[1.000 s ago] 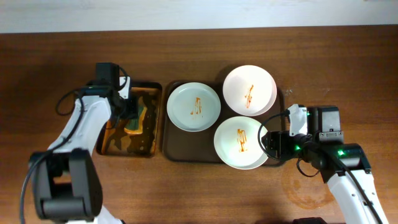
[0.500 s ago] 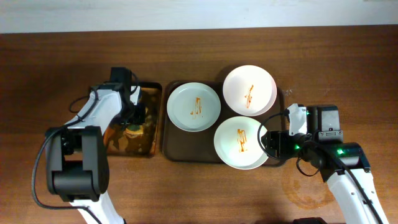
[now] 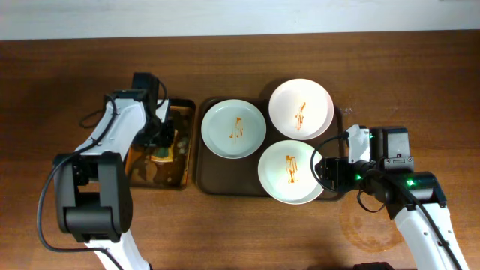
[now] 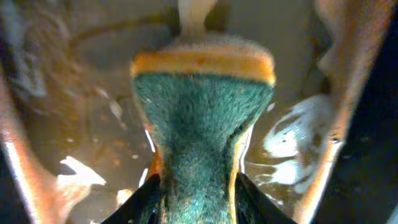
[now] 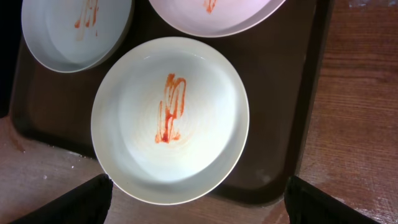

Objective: Clean dirty plates on tray and stack at the side

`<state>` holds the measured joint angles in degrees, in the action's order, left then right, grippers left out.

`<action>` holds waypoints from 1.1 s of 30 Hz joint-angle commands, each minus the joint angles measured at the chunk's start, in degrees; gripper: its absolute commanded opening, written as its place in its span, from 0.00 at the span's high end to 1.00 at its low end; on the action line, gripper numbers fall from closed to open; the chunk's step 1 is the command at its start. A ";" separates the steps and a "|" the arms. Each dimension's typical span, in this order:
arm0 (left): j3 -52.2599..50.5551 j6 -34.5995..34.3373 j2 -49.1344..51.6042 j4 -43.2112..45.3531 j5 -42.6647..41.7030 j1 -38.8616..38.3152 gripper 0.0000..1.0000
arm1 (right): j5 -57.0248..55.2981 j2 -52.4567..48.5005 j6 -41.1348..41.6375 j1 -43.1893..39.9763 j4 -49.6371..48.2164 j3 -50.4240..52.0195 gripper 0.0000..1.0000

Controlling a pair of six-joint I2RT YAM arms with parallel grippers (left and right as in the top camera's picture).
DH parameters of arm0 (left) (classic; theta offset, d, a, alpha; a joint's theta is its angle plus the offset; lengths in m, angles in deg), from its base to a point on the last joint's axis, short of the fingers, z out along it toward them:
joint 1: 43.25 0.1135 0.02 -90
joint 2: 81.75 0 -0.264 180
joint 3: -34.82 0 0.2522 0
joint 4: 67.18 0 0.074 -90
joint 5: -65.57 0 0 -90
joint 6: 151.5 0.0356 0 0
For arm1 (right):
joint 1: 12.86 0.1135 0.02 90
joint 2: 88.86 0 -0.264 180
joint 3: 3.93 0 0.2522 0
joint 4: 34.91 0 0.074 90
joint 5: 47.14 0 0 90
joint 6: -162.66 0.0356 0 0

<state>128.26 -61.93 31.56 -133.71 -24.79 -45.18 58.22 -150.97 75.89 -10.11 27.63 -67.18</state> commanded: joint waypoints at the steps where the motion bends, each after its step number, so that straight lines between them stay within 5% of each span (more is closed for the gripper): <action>1: -3.89 0.02 0.59 2.43 0.37 -0.17 0.67 | 0.50 -0.15 0.26 0.24 -0.11 -1.09 0.11; 6: -4.39 0.00 0.57 4.57 0.35 -0.15 1.00 | 0.50 -0.15 0.26 0.24 -0.11 -1.09 0.11; 14: 1.16 -1.49 -8.00 2.78 -2.16 -0.15 1.00 | -3.98 -0.15 0.26 0.24 -0.13 -1.09 0.12; 26: -10.23 -1.49 -2.01 10.27 -2.43 -0.15 1.00 | -3.96 -0.15 0.26 0.24 -0.11 -1.09 0.12; 33: -6.25 -1.51 -6.19 7.78 -3.87 -0.17 1.00 | -3.82 -0.31 0.26 0.24 -0.92 -1.07 0.12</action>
<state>119.71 -62.84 28.50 -124.86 -26.69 -45.16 54.74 -150.97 75.89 -10.11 27.50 -67.18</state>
